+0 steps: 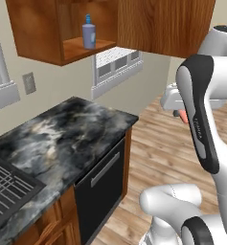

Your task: Pick up the bar soap and soap dispenser from the sink, and place them back in the cabinet, and close the cabinet door.

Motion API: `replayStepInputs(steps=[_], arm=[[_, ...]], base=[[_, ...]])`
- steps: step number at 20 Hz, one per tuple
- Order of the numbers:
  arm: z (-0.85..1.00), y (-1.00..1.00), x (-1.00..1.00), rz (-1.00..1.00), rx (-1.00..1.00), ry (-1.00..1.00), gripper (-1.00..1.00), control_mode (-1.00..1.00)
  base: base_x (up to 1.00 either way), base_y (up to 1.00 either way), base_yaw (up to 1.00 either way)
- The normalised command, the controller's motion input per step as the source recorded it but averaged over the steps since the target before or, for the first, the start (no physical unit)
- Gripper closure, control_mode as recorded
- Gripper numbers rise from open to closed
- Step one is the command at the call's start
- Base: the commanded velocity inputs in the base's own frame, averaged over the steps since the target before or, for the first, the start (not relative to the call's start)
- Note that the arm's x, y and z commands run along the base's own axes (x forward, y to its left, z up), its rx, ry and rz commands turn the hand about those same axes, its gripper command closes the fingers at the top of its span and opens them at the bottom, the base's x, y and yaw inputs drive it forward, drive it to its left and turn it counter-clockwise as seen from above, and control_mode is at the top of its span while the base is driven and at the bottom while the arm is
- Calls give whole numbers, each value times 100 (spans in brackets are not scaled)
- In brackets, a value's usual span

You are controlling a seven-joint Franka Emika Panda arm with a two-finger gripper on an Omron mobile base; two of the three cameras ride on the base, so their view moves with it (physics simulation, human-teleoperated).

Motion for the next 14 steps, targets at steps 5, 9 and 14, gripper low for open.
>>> replayStepInputs(steps=[5, 9, 14], arm=[[0, 0, 0, 0, 0, 0, 100, 100], [0, 0, 0, 0, 0, 0, 100, 100], [0, 0, 0, 0, 0, 0, 100, 100]], base=[[55, -33, -1], [59, -31, 0], [46, -5, 0]])
